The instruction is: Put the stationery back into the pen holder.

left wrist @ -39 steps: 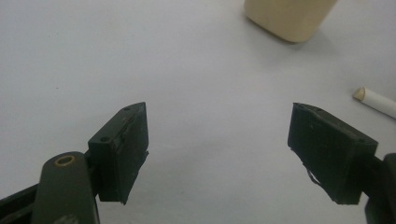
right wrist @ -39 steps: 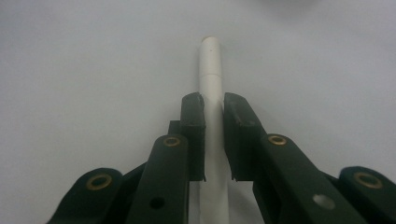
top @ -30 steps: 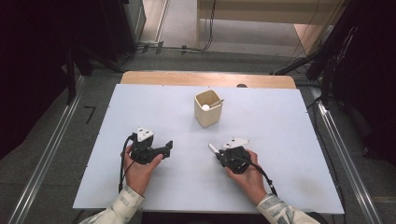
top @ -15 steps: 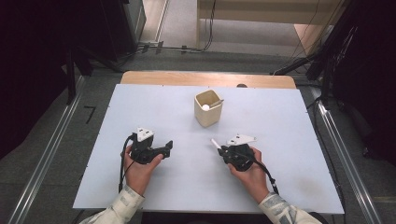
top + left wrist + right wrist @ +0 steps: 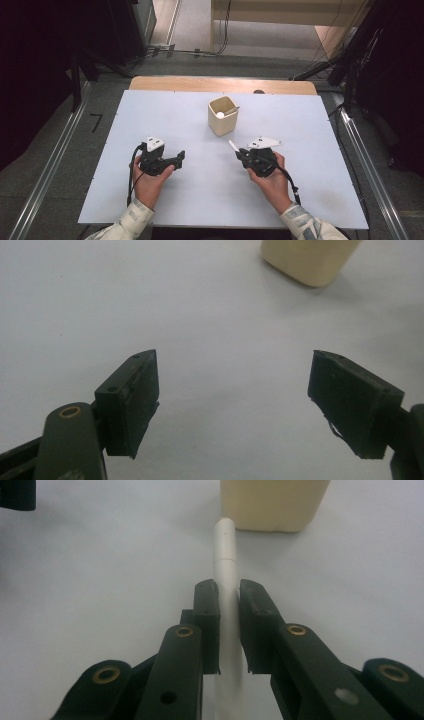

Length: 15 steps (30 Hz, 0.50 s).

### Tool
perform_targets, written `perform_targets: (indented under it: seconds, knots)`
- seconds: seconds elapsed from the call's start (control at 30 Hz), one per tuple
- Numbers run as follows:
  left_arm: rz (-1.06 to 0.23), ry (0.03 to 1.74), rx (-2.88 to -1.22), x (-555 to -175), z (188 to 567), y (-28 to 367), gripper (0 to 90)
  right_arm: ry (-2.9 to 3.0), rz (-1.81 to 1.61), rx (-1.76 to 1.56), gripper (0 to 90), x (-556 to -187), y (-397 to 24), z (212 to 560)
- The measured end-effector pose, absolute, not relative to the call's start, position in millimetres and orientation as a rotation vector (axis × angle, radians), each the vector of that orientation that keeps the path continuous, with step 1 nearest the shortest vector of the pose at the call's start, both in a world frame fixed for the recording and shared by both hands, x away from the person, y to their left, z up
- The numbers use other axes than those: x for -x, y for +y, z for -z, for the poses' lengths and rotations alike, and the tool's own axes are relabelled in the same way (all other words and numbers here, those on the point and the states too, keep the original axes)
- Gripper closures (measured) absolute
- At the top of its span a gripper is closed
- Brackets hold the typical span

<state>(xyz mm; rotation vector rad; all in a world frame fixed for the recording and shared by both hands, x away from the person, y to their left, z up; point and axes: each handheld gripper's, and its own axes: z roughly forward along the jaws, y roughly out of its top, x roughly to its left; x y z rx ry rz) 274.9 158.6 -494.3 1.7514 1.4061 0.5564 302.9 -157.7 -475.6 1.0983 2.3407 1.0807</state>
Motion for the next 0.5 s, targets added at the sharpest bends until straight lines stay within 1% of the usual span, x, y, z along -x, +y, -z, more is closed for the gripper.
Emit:
perform_targets:
  seconds: [0.5]
  knots:
    - [-0.550, 1.410, -1.751, -275.5, 494.8, 158.2, 21.9, 2.294, -1.139, -1.100, 77.1, -314.7, -160.7, 460.1]
